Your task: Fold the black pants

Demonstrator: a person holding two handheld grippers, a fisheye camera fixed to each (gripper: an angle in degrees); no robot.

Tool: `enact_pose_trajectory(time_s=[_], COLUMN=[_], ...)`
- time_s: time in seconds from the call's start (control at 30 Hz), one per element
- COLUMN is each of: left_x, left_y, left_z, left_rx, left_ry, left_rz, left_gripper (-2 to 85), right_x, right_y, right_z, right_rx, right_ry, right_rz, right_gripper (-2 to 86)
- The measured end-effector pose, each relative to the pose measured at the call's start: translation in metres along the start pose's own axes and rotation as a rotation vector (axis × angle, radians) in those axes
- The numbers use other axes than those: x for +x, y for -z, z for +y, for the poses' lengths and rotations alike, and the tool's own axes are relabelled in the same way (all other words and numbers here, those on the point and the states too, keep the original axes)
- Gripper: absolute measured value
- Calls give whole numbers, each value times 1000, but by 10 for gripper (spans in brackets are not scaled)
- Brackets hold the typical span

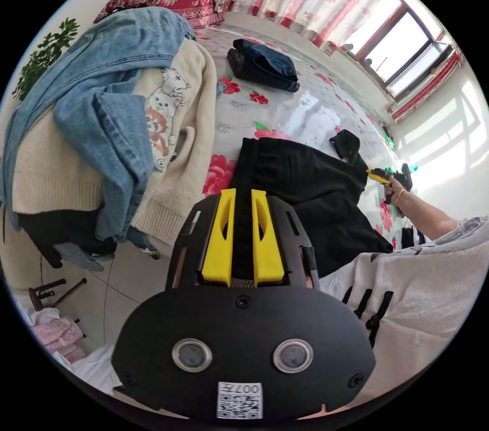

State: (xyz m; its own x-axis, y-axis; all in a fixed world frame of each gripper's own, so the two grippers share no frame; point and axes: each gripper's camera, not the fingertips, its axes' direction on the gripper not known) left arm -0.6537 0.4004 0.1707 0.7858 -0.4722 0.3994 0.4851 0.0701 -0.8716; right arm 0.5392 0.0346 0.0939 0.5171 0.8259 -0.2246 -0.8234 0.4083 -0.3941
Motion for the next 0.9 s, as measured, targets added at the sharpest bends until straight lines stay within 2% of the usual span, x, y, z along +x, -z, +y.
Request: enact_pose_trajectory(time_s=[0.1,0.17,0.2,0.27,0.33,0.4,0.47,0.57,0.6,0.63,0.7,0.83,0.9], left_x=[18,27,32,38,46,53,62,83,92,99,105,100,100], left_y=[-40,-62,-74,-90,-109,-124,-137,-164,-179,-183,-184,-183,-181], left_z=[-32,-51,-64,-84,-108,-123,-134,-138,-135,-129,-118,-106,-107], left_rx=[-65,-91,-102,-96,-84,-89,-104,-156,-216,-199,-159,-135,-181], left_ry=[-111,-174,-209,-254,-323,-372,-424,-525,-556,-574,-626,-542,-480], left_rz=[26,31,32,37,81,106,123,81,25,-25,-10,-4,1], left_gripper=[74,76,78,81,89,101,113,128,132,127,104,61,50], right_x=[-87,-156,-170,-216,-229,-224,-200,-172,-168,-162,-155,-133,-131], right_y=[-54,-96,-101,-94,-77,-57,-31,-23,-25,-31,-44,-74,-57], right_z=[14,50,60,89,84,58,10,-39,-46,-58,-71,-76,-62], right_rx=[-184,-518,-567,-531,-418,-270,-119,-111,-123,-147,-201,-355,-245], right_ry=[322,585,640,869,937,897,722,587,571,549,526,364,328], right_rz=[-37,-304,-317,-138,32,201,386,536,571,629,641,529,510], right_gripper=[4,1,1,3,8,20,46,76,79,84,84,56,45])
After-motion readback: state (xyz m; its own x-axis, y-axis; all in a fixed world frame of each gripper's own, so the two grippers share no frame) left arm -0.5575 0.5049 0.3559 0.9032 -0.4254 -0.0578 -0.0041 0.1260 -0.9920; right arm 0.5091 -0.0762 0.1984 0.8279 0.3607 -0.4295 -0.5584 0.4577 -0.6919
